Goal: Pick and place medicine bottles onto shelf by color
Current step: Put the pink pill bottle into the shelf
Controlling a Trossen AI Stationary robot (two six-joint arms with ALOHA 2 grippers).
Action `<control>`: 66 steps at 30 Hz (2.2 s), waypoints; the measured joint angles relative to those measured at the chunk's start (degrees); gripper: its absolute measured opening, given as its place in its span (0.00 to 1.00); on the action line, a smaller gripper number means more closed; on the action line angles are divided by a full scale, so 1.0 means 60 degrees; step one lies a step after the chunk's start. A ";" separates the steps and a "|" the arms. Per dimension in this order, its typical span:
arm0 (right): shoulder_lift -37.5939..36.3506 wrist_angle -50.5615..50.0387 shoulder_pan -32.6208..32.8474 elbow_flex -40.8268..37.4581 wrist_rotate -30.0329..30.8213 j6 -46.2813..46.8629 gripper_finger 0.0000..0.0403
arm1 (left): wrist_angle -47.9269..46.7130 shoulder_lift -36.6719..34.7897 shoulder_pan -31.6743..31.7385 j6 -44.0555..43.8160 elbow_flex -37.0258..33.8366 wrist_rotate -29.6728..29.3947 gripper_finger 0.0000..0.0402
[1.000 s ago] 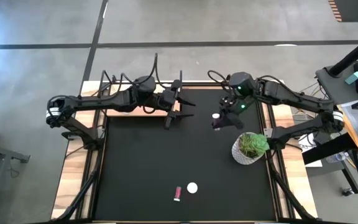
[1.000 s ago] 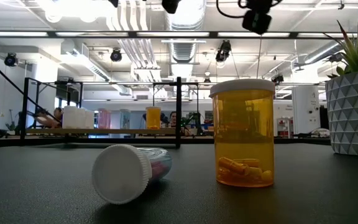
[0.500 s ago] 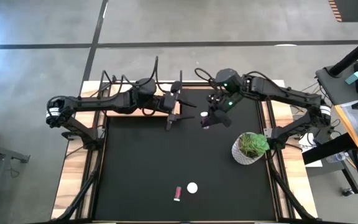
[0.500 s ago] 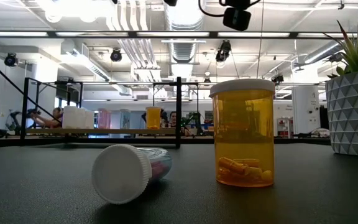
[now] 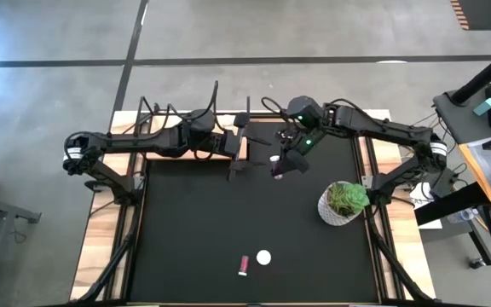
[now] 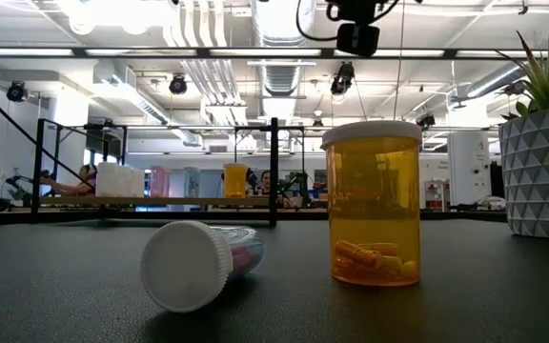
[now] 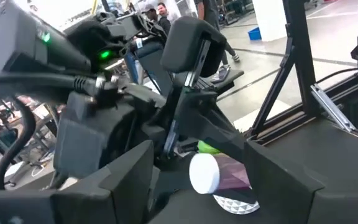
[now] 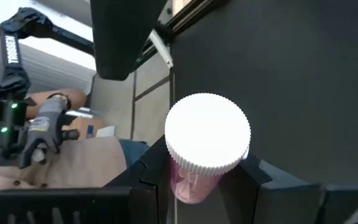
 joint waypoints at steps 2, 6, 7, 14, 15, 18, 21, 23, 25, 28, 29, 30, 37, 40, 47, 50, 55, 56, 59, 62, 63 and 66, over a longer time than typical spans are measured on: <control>0.0103 0.0047 0.0000 0.0000 -0.0232 0.0014 0.24 | 0.0000 0.0004 -0.0004 0.0004 -0.0057 0.0000 0.58; 0.0248 0.0158 0.0000 0.0000 -0.0566 0.0033 0.24 | -0.0229 0.0110 -0.0004 0.0001 -0.0071 0.0011 0.58; 0.0292 0.0278 0.0000 0.0000 -0.0682 0.0056 0.24 | -0.0352 0.0144 -0.0005 0.0001 -0.0071 0.0049 0.58; 0.0501 0.0893 0.0062 0.0000 -0.1103 0.0493 0.24 | -0.0463 0.0407 -0.0093 0.0007 -0.0030 0.0153 0.58; 0.0501 0.0893 0.0062 0.0000 -0.1099 0.0500 0.24 | -0.0447 0.0418 -0.0103 0.0011 -0.0028 0.0152 0.58; 0.0501 0.0972 0.0103 0.0000 -0.1075 0.0520 0.24 | -0.0402 0.0426 -0.0106 0.0083 -0.0035 0.0149 0.58; 0.0501 0.1020 0.0206 0.0000 -0.1035 0.0528 0.24 | -0.0295 0.0426 -0.0120 0.0302 -0.0038 0.0157 0.58; 0.0501 0.1029 0.0296 0.0000 -0.1026 0.0520 0.24 | -0.0229 0.0426 -0.0127 0.0324 -0.0053 0.0175 0.58; 0.0469 0.1043 0.0357 0.0000 -0.1007 0.0511 0.24 | -0.0229 0.0426 -0.0131 0.0296 -0.0049 0.0184 0.58; 0.0342 0.1058 0.0361 0.0000 -0.0660 0.0435 0.24 | -0.0218 0.0426 -0.0180 0.0258 -0.0071 0.0143 0.58; 0.0280 0.1067 0.0361 0.0000 -0.0485 0.0406 0.24 | -0.0247 0.0426 -0.0190 0.0255 -0.0072 0.0124 0.58; 0.0200 0.1062 0.0353 0.0000 -0.0309 0.0377 0.24 | -0.0280 0.0426 -0.0198 0.0255 -0.0075 0.0072 0.58; -0.0673 0.1030 0.0200 -0.0004 0.1222 0.0043 0.24 | -0.0372 0.0159 -0.0231 0.0255 -0.0082 -0.1325 0.58; -0.1096 0.1116 0.0204 -0.0004 0.2148 -0.0142 0.24 | -0.0496 0.0066 -0.0278 0.0266 -0.0094 -0.1891 0.58; -0.1580 0.1787 0.0200 -0.0004 0.3600 -0.0141 0.24 | -0.0330 -0.0069 -0.0501 0.0266 -0.0031 -0.2334 0.58; -0.1587 0.2140 0.0208 -0.0004 0.3697 -0.0027 0.24 | 0.0121 -0.0073 -0.0600 0.0266 -0.0038 -0.2721 0.58; -0.1537 0.2396 0.0200 -0.0004 0.4058 -0.0064 0.24 | 0.0319 -0.0135 -0.0641 0.0266 -0.0038 -0.2900 0.58; -0.1532 0.2503 0.0200 -0.0004 0.4063 -0.0064 0.24 | 0.0331 -0.0135 -0.0648 0.0266 -0.0038 -0.2903 0.58; -0.1518 0.2645 0.0200 -0.0004 0.4049 -0.0129 0.24 | 0.0347 -0.0149 -0.0719 0.0262 -0.0038 -0.2912 0.58; -0.1517 0.2690 0.0204 -0.0007 0.4141 -0.0153 0.24 | 0.0350 -0.0149 -0.0783 0.0259 -0.0049 -0.2967 0.58; -0.1517 0.2709 0.0204 -0.0007 0.4214 -0.0157 0.24 | 0.0350 -0.0149 -0.0783 0.0262 -0.0049 -0.2980 0.58; -0.1521 0.2741 0.0204 -0.0007 0.4242 -0.0163 0.24 | 0.0346 -0.0149 -0.0783 0.0259 -0.0033 -0.2980 0.58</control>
